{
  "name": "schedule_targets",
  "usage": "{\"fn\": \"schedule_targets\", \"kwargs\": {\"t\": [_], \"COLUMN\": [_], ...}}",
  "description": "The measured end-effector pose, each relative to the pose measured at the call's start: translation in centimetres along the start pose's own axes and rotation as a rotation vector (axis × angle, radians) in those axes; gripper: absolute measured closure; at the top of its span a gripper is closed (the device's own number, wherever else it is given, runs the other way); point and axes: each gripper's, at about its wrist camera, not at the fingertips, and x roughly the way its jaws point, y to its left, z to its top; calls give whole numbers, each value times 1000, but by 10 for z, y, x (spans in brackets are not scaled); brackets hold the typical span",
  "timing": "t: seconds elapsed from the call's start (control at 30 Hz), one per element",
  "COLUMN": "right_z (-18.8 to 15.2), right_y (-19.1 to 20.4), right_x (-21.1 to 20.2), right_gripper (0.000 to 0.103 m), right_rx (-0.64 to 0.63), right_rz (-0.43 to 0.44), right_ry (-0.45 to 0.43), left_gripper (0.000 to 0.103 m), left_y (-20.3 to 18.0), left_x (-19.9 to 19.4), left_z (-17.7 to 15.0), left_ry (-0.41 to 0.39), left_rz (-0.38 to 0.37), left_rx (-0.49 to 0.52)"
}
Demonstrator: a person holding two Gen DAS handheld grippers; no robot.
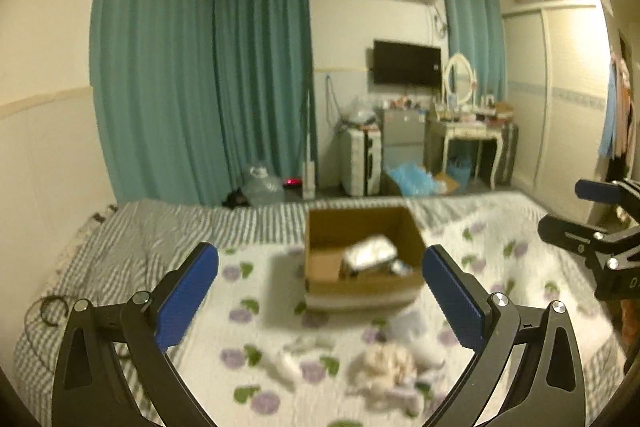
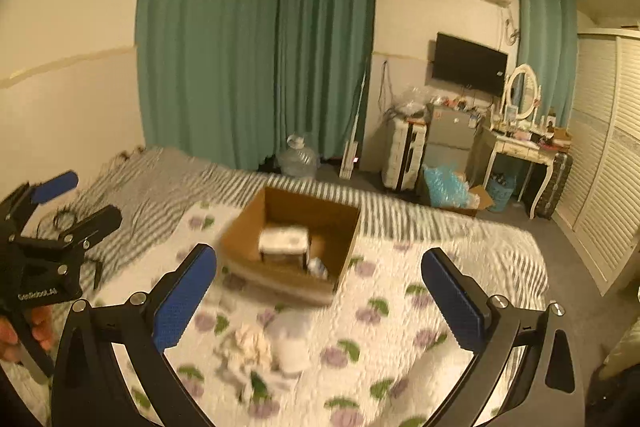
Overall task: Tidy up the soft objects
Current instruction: 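Move the right gripper down to the white pipe-cleaner toy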
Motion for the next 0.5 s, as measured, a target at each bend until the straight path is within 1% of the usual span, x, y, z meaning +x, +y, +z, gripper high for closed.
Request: {"fn": "schedule_targets", "kwargs": {"t": [0.07,0.13,0.3,0.43,0.5], "right_z": [-21,-49,-120,-155,-168], "right_y": [8,17,32,36,40], "right_x": [5,17,61,100,118], "right_gripper": [0,0,0,0,0], "right_rx": [-13,-34,-48,-25,-17], "right_rz": [15,27,57,96,117], "right_ry": [43,96,236,326,361], "left_gripper": [0,0,0,0,0], "left_y": [-3,-2,-5,-11,-13], "left_x": [-3,0,12,32,40], "left_z": [-17,-36,-88,-129,-143], "left_ry": [26,61,146,228,250], "left_rz": [3,-10,-2,6,14], "left_rx": [10,0,-33,-30,-16]}}
